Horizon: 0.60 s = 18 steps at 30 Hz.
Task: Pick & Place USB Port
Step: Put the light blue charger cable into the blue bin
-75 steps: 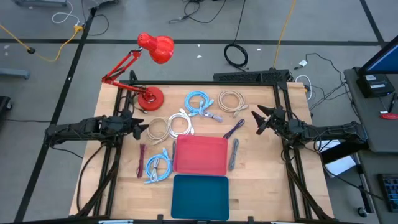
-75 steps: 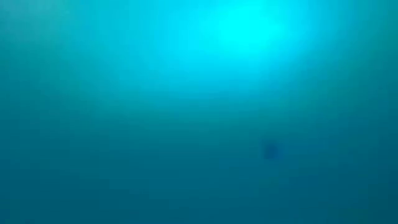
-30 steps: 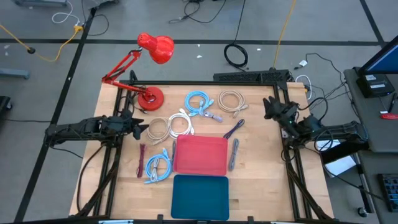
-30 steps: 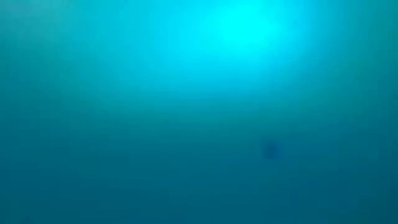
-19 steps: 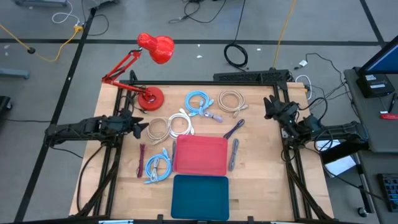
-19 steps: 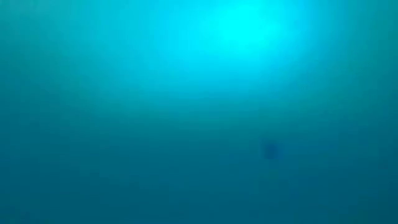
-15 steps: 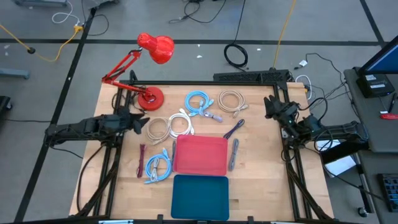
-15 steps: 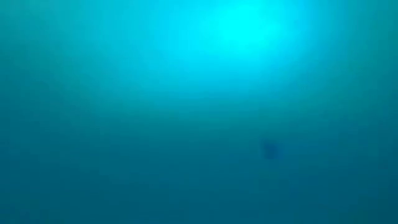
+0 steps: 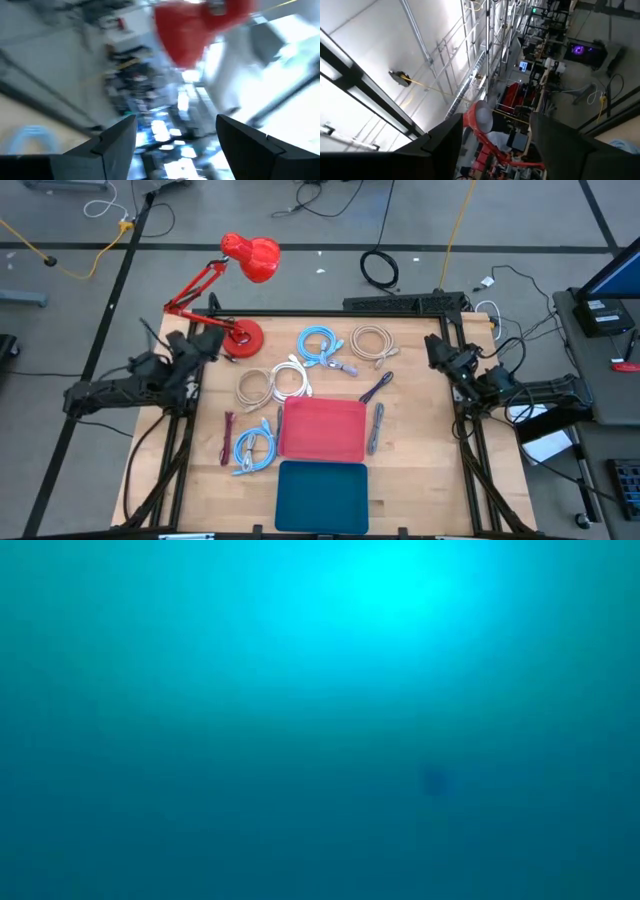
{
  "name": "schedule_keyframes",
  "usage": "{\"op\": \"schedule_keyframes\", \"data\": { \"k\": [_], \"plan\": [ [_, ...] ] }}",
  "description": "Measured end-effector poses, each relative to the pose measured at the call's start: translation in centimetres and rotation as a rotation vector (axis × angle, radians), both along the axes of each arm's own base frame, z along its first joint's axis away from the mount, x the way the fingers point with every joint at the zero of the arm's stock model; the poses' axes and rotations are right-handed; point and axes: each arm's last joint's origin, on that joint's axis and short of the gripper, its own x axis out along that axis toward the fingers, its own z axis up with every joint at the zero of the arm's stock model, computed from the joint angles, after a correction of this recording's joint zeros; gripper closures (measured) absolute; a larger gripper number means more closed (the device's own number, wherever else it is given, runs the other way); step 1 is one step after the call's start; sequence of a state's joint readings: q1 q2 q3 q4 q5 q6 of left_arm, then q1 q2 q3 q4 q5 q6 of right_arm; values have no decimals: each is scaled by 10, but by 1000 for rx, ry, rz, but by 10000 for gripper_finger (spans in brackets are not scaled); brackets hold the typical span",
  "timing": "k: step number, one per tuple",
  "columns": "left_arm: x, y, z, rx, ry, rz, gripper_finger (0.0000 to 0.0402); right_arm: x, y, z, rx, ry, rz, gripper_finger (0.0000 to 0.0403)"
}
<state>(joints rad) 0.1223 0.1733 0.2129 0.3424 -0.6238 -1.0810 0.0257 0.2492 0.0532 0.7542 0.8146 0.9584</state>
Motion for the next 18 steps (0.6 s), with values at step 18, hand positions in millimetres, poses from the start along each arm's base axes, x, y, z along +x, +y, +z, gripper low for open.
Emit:
{"op": "schedule_keyframes", "data": {
  "k": [18],
  "plan": [
    [25, -7, 186, 662, 36, -239, 128, 1, 0, -1, -28, 42, -9, 177]
  ]
}}
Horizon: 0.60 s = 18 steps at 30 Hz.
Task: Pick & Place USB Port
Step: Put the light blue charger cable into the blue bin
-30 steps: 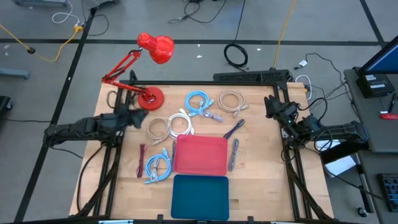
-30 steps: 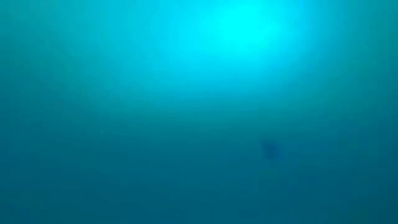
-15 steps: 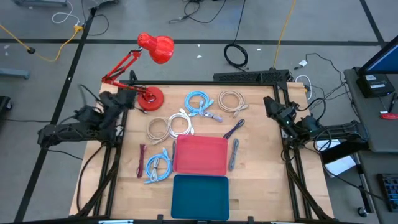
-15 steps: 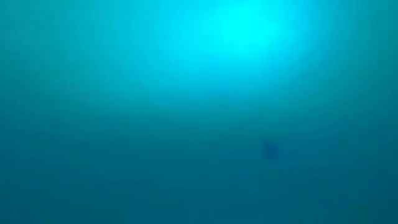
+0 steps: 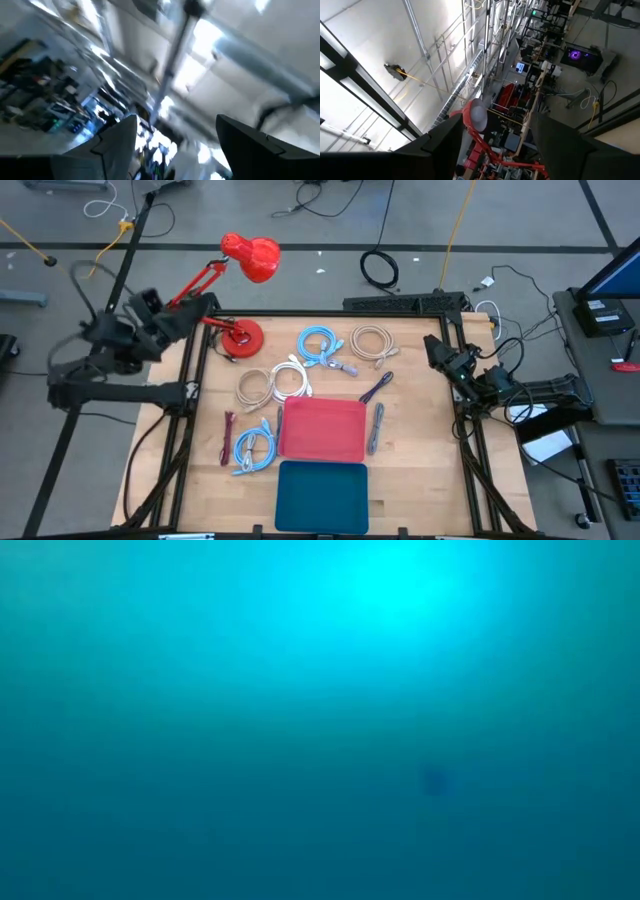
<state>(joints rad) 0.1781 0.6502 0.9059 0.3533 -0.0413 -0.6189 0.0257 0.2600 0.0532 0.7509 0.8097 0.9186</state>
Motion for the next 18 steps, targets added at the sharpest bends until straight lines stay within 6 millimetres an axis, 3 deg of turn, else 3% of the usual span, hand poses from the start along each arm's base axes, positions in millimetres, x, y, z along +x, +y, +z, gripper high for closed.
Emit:
{"op": "schedule_keyframes", "data": {
  "k": [3, 6, 11, 15, 18],
  "plan": [
    [14, 1, 36, 164, 81, -23, 128, 0, 0, 0, -5, 0, 9, 177],
    [27, 5, 55, 271, 246, 30, 128, 1, 1, 1, -33, -6, 47, 177],
    [39, 15, 53, 203, 563, 130, 128, -2, 2, 14, -156, -3, 39, 180],
    [42, 21, 31, 117, 782, 168, 128, 1, 5, 75, -359, 35, 47, 185],
    [46, 24, 10, 59, 931, 176, 128, 21, 8, 127, -490, 186, 70, 188]
  ]
}}
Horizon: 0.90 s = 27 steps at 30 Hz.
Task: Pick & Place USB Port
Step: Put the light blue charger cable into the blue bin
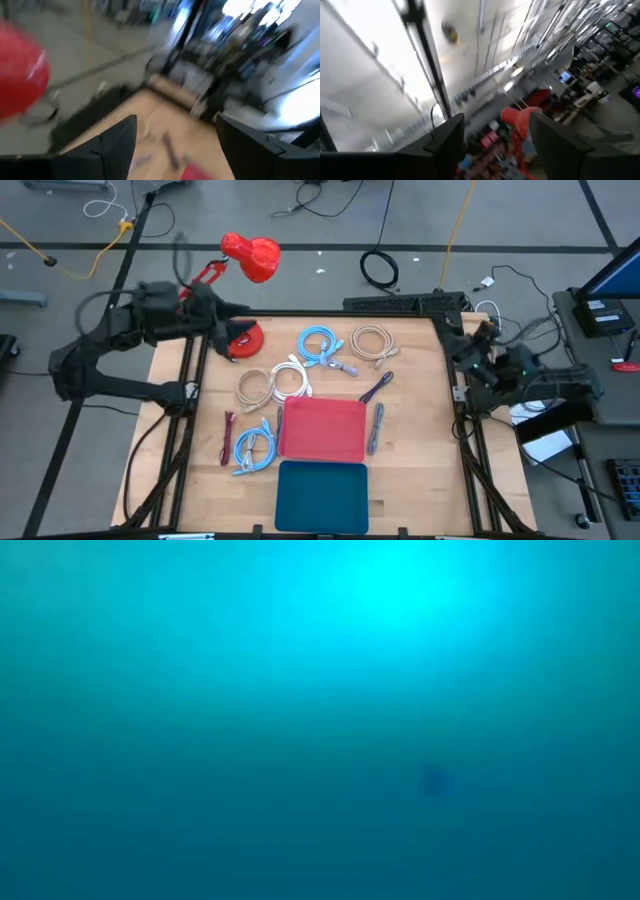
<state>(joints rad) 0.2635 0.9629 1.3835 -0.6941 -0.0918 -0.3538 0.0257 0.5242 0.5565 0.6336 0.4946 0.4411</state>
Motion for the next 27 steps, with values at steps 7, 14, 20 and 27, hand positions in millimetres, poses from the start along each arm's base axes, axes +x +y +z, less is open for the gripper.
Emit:
{"op": "schedule_keyframes", "data": {
  "k": [7, 14, 20, 27],
  "plan": [
    [7, 3, -29, -83, 134, 59, 128, 89, -6, 70, -83, 600, -38, 188],
    [12, 3, -50, -153, 188, 78, 128, 175, -43, 8, 220, 1073, 38, 188],
    [17, -3, -65, -197, 230, 53, 128, 226, -67, -56, 329, 1190, 233, 188],
    [20, -13, -78, -228, 283, 19, 128, 240, -91, -109, 378, 1375, 214, 188]
  ]
}}
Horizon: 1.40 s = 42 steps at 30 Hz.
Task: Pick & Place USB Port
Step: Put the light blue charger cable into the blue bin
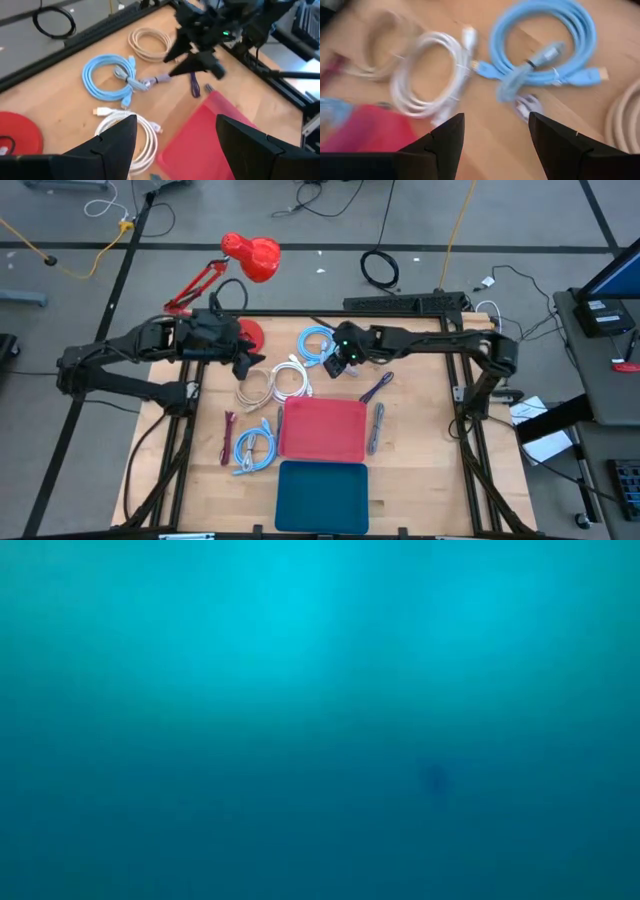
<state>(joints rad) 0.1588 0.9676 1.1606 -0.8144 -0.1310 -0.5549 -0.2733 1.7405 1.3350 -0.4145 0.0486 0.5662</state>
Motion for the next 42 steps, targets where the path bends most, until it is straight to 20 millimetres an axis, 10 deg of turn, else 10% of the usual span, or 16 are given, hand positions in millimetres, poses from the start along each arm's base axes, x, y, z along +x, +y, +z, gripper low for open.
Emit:
{"op": "schedule_keyframes", "data": {
  "k": [18, 42],
  "plan": [
    [4, -5, -19, -33, 49, 0, 128, 24, -18, -24, -16, -116, -11, 283],
    [7, -21, -30, -78, 64, -18, 128, 34, -38, -72, 137, -93, -62, 238]
  ]
}}
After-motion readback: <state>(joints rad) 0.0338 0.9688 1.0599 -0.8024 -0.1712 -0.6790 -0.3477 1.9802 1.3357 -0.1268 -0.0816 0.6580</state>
